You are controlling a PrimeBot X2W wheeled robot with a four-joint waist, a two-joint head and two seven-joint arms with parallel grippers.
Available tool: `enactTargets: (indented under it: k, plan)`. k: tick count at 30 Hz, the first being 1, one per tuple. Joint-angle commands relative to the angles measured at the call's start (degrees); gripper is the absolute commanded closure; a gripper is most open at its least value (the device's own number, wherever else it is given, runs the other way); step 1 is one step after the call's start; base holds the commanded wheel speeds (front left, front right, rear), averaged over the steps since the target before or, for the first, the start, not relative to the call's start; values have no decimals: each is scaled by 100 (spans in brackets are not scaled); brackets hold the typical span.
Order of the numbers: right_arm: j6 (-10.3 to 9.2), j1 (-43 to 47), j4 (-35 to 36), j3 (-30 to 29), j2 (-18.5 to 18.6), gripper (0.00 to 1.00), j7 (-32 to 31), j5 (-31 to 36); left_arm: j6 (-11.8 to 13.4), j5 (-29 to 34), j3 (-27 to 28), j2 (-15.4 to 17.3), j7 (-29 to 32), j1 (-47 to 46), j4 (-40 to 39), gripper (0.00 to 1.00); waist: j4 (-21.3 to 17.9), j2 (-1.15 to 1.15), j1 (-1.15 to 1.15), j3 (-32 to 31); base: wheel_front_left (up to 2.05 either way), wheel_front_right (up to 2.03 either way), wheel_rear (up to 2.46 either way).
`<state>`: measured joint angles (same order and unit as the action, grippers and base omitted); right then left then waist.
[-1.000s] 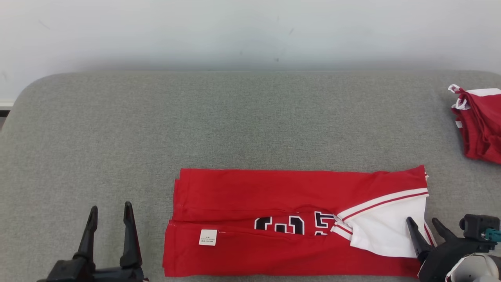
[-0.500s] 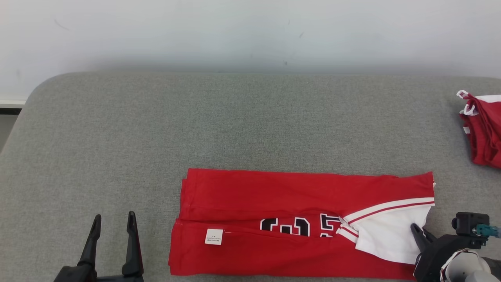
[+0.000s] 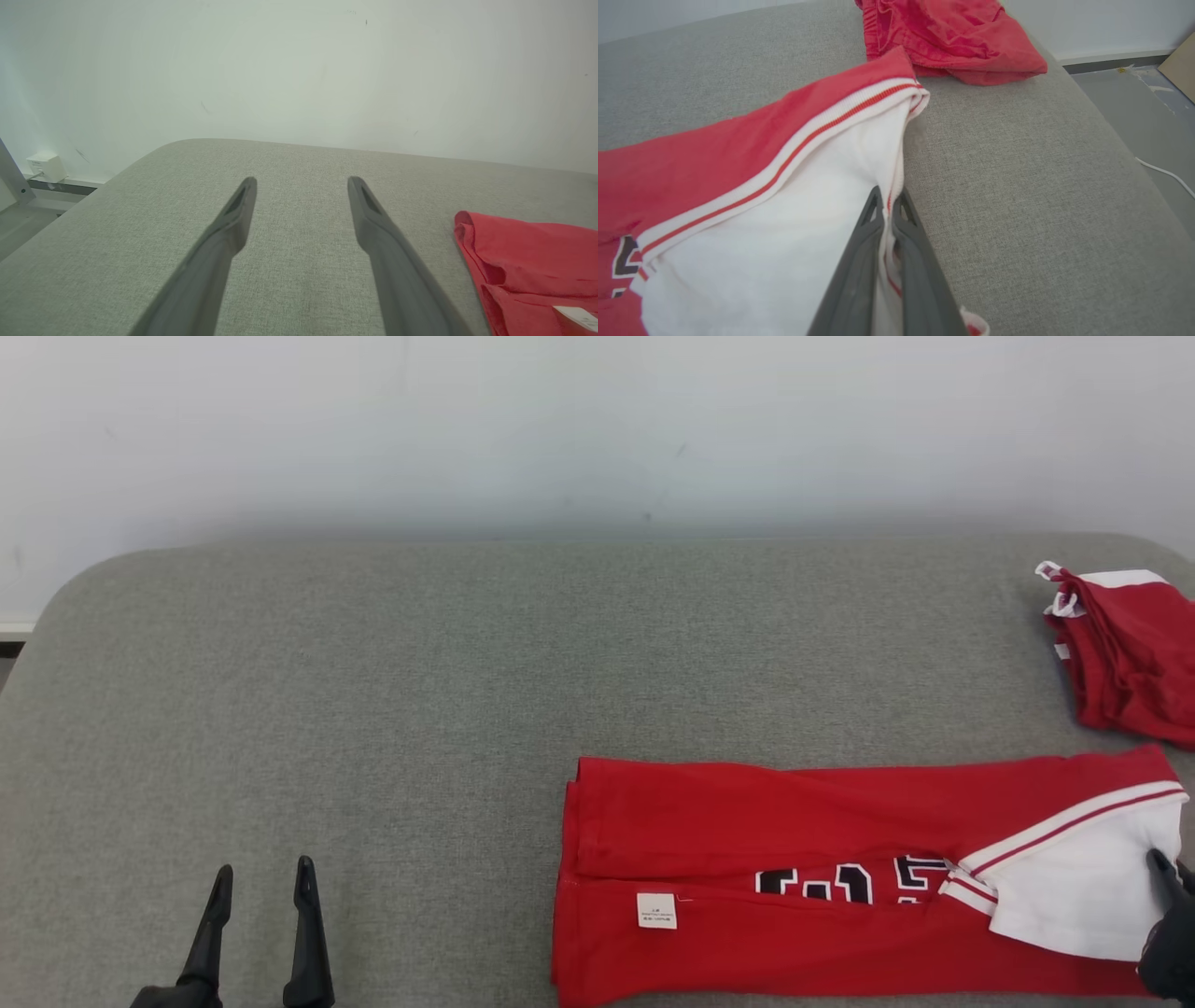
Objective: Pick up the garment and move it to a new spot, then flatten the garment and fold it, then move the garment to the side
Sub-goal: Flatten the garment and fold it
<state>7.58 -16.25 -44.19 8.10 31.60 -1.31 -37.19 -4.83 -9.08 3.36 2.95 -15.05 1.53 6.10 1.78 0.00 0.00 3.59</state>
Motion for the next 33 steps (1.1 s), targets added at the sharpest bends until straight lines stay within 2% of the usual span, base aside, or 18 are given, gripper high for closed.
enactTargets:
  k: [1,6,13,14,22,27,33]
  plan:
    - [-18,36,93,20,19,100,6,-43,21,-12,20,-8,-16,102,-21,0,-71,0,0,-35,0,0,0]
    - [-17,94,630,239,-152,100,-48,-103,53,-60,40,-8,-16,159,-6,0,-189,0,0,-109,0,0,0]
    - [-16,326,1949,533,-548,100,-223,-95,34,-47,83,-7,-16,200,61,0,-260,0,0,-220,0,0,0]
    - [-16,326,1949,533,-548,100,-223,-95,34,-47,83,-7,-16,200,61,0,-260,0,0,-220,0,0,0]
    - [-16,635,3248,922,-1182,100,-672,6,-10,-65,9,-6,-17,190,148,0,-119,0,0,-297,0,0,0]
    - [-16,692,3549,1232,-1695,100,-813,42,6,-79,-58,-6,-17,205,181,0,39,0,0,-318,0,0,0]
    - [-16,479,3282,1527,-2232,100,-779,208,-2,-64,-136,-7,-17,131,218,0,246,0,0,-318,0,0,0]
